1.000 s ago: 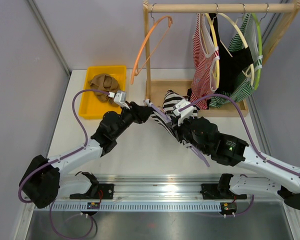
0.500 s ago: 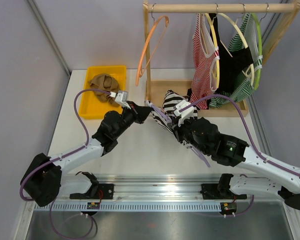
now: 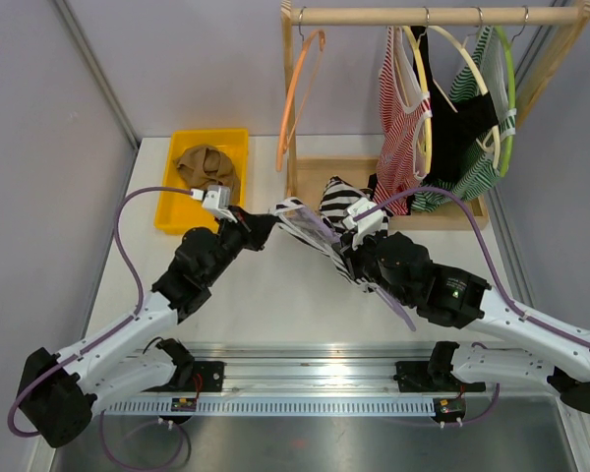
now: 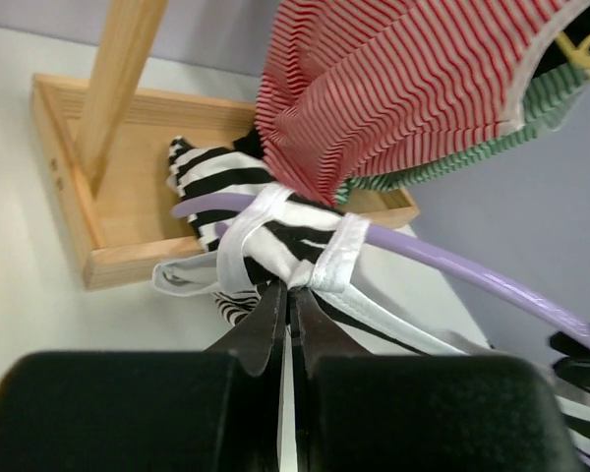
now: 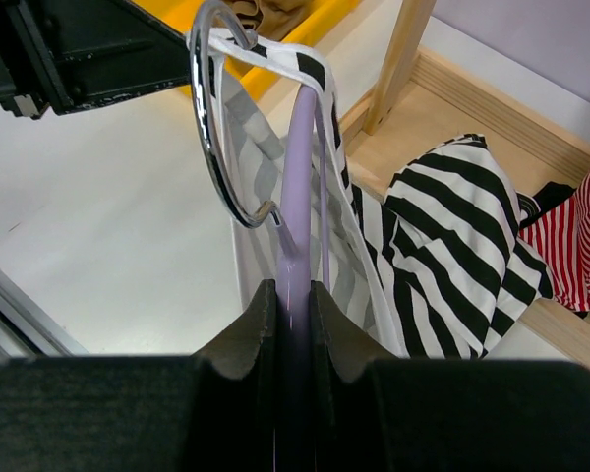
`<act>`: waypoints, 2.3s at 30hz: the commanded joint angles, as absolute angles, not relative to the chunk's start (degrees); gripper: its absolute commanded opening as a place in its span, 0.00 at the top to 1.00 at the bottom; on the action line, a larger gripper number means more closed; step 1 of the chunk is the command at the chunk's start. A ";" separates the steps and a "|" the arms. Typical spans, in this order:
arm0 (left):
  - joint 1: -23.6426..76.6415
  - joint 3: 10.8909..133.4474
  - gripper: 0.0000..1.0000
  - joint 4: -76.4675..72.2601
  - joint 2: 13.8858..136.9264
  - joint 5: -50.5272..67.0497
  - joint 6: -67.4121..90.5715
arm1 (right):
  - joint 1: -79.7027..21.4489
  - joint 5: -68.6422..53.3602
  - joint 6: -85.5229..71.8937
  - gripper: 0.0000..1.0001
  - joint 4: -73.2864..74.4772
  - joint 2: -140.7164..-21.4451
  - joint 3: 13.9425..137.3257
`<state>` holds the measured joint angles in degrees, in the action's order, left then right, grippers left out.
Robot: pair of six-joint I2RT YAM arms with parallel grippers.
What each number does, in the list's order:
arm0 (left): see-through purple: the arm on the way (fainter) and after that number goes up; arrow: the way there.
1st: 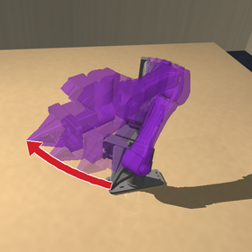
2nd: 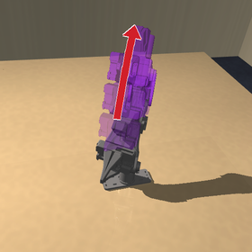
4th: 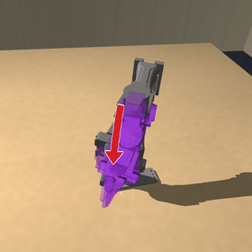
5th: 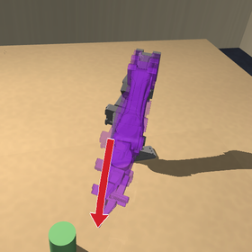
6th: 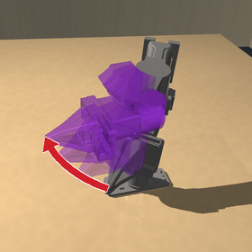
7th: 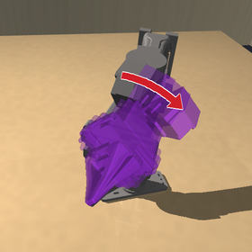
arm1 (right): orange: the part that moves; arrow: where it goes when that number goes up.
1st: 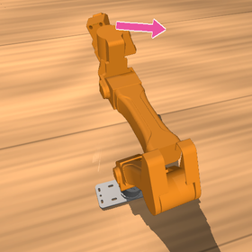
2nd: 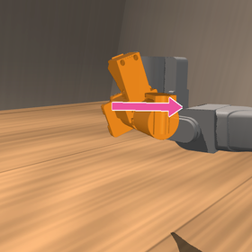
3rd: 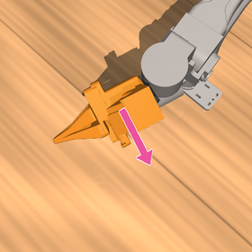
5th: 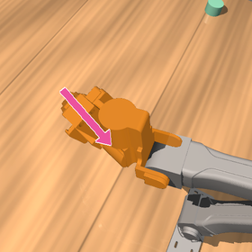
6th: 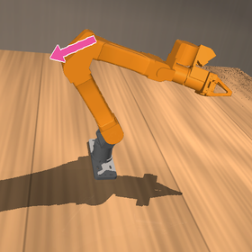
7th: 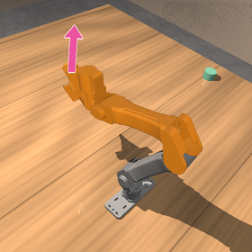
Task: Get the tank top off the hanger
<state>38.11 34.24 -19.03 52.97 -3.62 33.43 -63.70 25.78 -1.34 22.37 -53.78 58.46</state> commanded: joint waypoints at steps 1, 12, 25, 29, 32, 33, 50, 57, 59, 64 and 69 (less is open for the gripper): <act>37.10 36.20 1.00 -15.12 54.92 -8.88 31.20 | -64.16 25.41 -2.02 1.00 19.78 -52.30 58.80; 29.54 42.97 1.00 -19.07 72.14 -4.68 33.83 | -64.16 23.20 -1.32 1.00 20.66 -51.59 58.71; 29.00 36.76 1.00 -19.86 76.03 -2.55 34.37 | -64.25 25.13 -0.97 1.00 18.72 -49.57 57.57; 29.27 33.32 1.00 -18.02 72.34 -1.76 32.61 | -64.25 25.75 -0.88 1.00 17.67 -47.99 57.22; 31.11 30.60 1.00 -15.21 68.65 -0.79 30.85 | -64.16 26.36 -0.62 1.00 16.71 -47.02 57.13; 32.77 29.98 1.00 -13.29 65.95 -1.23 30.33 | -64.16 26.45 -0.70 1.00 16.44 -46.85 57.13; 47.28 23.65 1.00 26.70 19.96 -10.97 38.40 | -64.25 19.08 -2.90 1.00 7.48 -44.65 60.91; 47.29 24.60 1.00 29.36 18.19 -24.41 42.89 | -64.16 16.26 -4.39 1.00 10.72 -46.32 64.51; 47.29 26.79 1.00 28.31 19.33 -31.15 42.89 | -64.25 16.00 -4.74 1.00 12.56 -46.32 64.69; 47.29 31.46 1.00 22.08 26.17 -43.66 40.44 | -64.16 16.52 -5.27 1.00 15.55 -45.53 64.42; 44.84 36.82 1.00 16.79 38.91 -52.03 35.51 | -64.25 16.61 -5.27 1.00 17.40 -44.56 64.51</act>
<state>47.81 33.98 17.06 32.08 -36.53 40.29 -64.51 14.13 -5.06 19.75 -47.90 59.70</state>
